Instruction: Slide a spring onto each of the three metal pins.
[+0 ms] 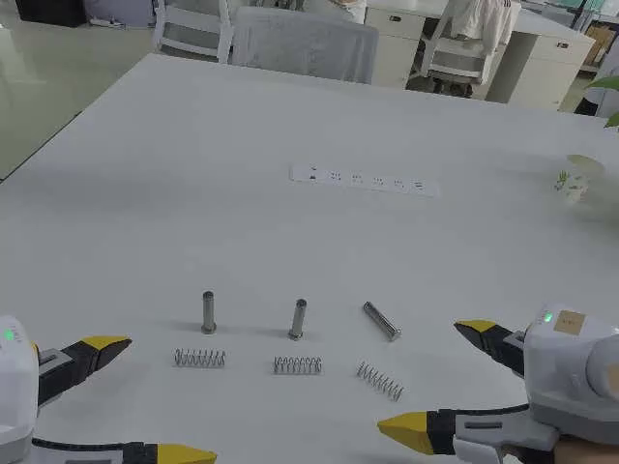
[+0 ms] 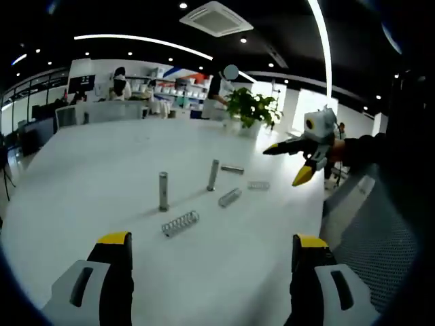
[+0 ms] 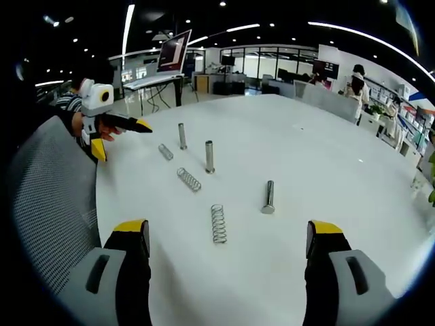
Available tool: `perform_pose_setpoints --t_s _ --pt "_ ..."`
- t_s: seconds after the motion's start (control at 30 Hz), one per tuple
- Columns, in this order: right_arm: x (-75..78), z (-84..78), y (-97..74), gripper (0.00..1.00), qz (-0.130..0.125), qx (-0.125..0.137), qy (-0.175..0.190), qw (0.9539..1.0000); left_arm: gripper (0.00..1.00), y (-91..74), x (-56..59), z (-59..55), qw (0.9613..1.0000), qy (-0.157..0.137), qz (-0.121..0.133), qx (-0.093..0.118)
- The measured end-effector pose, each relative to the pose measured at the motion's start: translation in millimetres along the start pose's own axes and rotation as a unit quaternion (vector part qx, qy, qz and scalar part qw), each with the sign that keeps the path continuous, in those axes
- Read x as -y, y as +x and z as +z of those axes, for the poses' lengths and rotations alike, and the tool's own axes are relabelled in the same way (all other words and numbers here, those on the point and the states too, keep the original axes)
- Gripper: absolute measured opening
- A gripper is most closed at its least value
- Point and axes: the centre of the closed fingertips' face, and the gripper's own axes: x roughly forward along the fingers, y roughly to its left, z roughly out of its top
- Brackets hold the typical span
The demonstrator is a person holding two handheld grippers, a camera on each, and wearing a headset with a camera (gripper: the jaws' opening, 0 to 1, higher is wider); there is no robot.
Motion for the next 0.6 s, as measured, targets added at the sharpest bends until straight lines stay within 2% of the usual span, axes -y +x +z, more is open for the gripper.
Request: perform_pose_setpoints --t_s 0.6 --pt "0.1 -0.3 0.4 0.95 0.0 -0.001 0.0 1.0 0.93 -0.8 -0.4 -1.0 1.0 0.0 0.0 -0.002"
